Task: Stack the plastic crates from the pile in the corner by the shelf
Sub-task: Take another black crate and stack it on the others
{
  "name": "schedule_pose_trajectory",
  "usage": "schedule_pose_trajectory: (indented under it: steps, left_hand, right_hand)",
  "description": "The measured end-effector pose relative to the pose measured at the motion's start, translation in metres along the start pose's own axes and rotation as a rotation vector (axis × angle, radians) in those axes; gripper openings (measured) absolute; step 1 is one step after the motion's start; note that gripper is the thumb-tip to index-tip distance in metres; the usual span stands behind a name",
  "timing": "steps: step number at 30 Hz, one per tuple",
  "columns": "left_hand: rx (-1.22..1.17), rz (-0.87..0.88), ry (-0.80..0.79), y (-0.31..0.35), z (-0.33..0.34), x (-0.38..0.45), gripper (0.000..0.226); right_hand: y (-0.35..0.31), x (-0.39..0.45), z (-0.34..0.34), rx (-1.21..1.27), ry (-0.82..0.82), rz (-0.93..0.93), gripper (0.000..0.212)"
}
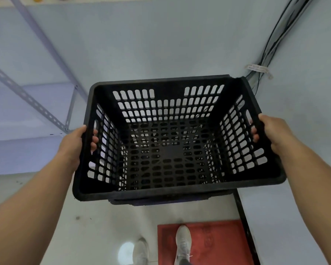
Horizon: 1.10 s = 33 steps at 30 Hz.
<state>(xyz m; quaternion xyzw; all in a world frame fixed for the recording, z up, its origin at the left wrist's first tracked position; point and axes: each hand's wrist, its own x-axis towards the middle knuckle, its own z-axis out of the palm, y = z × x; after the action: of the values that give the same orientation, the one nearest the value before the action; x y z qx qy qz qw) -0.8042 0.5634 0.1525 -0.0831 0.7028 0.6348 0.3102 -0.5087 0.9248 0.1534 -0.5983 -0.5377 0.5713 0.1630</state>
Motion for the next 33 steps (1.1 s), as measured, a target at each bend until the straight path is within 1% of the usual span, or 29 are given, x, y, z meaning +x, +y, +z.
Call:
schedule_pose_trajectory:
  steps: [6,16,22,30,33]
  left_hand:
    - [0.015,-0.038,0.006,-0.001,0.005,0.008,0.034]
    - [0.067,-0.048,0.025,0.001,-0.004,0.005,0.036]
    - [0.049,-0.029,0.025,-0.004,-0.008,0.005,0.037]
    - [0.003,-0.036,0.031,-0.006,0.004,0.007,0.034]
    - [0.019,-0.039,0.058,-0.002,0.01,0.012,0.033]
  right_hand:
    - [-0.006,0.011,0.008,-0.051,-0.013,0.038,0.032]
    - [0.002,0.005,0.015,-0.041,-0.035,0.096,0.032]
    - [0.007,-0.001,0.017,-0.04,-0.03,0.07,0.032]
    - [0.007,0.002,0.012,-0.051,0.036,0.009,0.031]
    - [0.003,0.004,0.016,-0.063,0.063,-0.002,0.03]
